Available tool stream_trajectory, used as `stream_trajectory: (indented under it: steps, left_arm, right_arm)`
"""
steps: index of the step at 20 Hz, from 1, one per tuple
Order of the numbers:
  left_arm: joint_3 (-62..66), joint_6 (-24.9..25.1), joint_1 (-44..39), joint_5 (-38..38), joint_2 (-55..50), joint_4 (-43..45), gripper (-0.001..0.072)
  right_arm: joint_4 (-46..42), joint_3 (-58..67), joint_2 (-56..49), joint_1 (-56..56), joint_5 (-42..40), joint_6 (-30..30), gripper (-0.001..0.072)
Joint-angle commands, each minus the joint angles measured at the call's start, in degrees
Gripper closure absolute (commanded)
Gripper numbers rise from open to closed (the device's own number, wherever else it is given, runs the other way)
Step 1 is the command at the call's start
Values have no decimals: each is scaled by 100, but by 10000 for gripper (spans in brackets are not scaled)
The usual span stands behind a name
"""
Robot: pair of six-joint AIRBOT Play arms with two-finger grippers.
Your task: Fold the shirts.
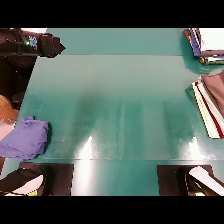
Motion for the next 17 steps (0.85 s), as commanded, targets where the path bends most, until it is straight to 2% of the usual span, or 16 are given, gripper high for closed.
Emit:
stream_trajectory:
  steps: [1,6,7,10,11,17]
  left_arm:
    - [0,-4,-2,-39,4,0,682]
    - [0,-4,-2,365,4,0,681]
    - [0,-4,-2,428,4,0,682]
    - [0,-4,-2,608,4,0,682]
    - [0,-4,-2,627,4,0,681]
    - [0,-4,-2,627,4,0,681]
  right_arm:
    - [446,492,11,1478,-85,2,120]
    - [400,804,11,3639,-756,-24,122]
    - [402,802,11,3976,-907,-26,187]
    - [400,802,11,4649,-1073,-37,646]
    - [400,802,11,4778,-1069,-76,690]
    - [411,802,11,4843,-1049,-87,690]
